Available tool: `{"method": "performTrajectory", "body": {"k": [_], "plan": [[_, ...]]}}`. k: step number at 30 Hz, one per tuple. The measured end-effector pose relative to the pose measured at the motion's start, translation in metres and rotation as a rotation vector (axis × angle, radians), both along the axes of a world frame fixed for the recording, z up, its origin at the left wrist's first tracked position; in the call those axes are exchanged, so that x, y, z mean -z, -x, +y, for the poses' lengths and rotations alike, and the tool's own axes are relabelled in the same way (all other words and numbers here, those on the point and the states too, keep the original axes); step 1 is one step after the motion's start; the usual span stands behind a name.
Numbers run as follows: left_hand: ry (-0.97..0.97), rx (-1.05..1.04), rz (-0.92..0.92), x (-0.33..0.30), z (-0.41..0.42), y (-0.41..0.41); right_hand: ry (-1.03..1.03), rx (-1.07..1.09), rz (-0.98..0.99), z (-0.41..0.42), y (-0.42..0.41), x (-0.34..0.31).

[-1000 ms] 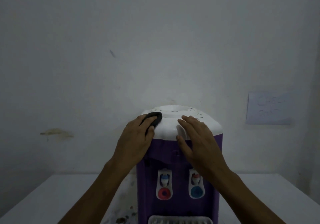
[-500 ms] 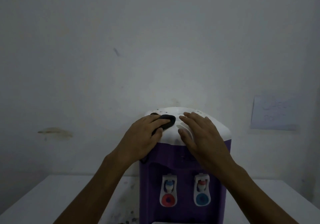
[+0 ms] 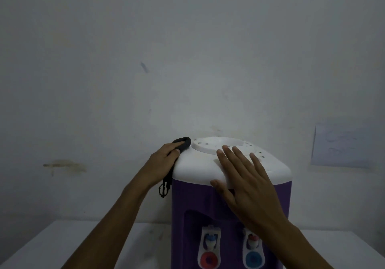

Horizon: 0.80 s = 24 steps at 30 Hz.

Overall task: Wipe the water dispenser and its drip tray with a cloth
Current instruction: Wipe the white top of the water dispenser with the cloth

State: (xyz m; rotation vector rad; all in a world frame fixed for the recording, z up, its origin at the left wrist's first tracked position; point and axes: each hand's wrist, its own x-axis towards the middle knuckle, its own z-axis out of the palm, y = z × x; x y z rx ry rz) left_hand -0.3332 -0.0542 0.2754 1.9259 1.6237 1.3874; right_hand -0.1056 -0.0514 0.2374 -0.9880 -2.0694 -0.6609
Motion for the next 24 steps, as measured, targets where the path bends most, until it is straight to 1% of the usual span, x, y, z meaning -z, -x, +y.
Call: {"method": "performTrajectory", "body": {"k": [2, 6, 10, 12, 16, 21, 24], "plan": [[0.000, 0.054, 0.018, 0.001, 0.000, 0.004, -0.011, -0.006, 0.005, 0.001, -0.001, 0.001], [-0.107, 0.150, 0.162, 0.002, -0.015, 0.009, -0.026, -0.024, 0.028, 0.000, 0.000, 0.003], [-0.211, 0.175, 0.411, -0.007, -0.028, -0.016, -0.037, -0.040, 0.048, 0.002, 0.000, 0.004], [-0.239, 0.143, 0.487, -0.008, -0.030, -0.025, -0.040, -0.042, 0.053, 0.002, 0.001, 0.004], [-0.163, 0.077, 0.460, -0.016, -0.024, -0.021, -0.047, -0.038, 0.044, 0.004, 0.002, 0.002], [-0.002, -0.041, 0.341, -0.021, -0.005, -0.003, -0.031, -0.024, 0.030, 0.003, 0.001, 0.004], [0.092, -0.076, 0.283, -0.028, 0.009, 0.001, -0.030, -0.024, 0.040, 0.003, 0.001, 0.005]]}}
